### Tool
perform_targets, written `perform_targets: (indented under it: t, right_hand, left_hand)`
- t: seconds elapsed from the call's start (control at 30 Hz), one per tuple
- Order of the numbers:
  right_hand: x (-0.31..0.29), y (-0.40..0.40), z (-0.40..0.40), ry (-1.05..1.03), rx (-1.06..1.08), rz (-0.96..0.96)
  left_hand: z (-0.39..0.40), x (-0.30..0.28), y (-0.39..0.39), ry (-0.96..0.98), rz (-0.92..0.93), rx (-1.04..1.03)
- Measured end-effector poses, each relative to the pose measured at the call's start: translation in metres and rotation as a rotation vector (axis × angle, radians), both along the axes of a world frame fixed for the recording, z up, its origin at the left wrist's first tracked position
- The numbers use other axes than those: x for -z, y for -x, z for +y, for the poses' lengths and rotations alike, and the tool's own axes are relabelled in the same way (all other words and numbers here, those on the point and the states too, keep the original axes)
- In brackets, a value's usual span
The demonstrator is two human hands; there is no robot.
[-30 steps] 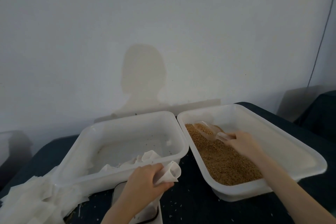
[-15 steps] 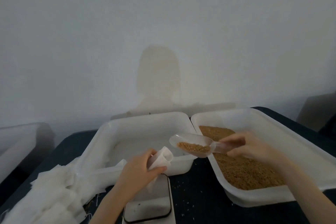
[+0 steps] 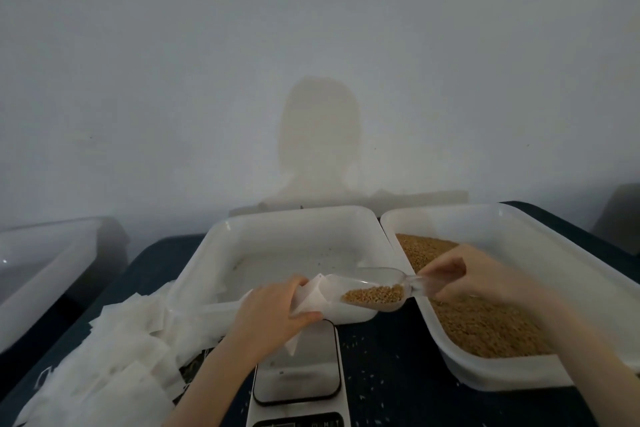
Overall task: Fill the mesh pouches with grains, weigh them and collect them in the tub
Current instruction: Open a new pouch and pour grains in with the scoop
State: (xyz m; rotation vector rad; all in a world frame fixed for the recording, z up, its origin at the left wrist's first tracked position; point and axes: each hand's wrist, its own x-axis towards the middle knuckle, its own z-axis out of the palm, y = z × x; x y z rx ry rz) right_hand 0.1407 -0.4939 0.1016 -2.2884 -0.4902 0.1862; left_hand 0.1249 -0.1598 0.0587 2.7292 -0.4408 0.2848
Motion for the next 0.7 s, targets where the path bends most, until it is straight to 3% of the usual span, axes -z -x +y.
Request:
perform_targets:
  t: [0.5,0.7]
  right_hand:
    - [-0.011,0.003,0.022,0.064,-0.107,-0.002]
    - [-0.022,0.006,0.030,0.265,-0.082,-0.110]
  left_hand:
    - [-0.011,0.002,-0.003,-0.021,0.072,0.119]
    - [-0.014,0.009,0.000,0.035,0.108,0.084]
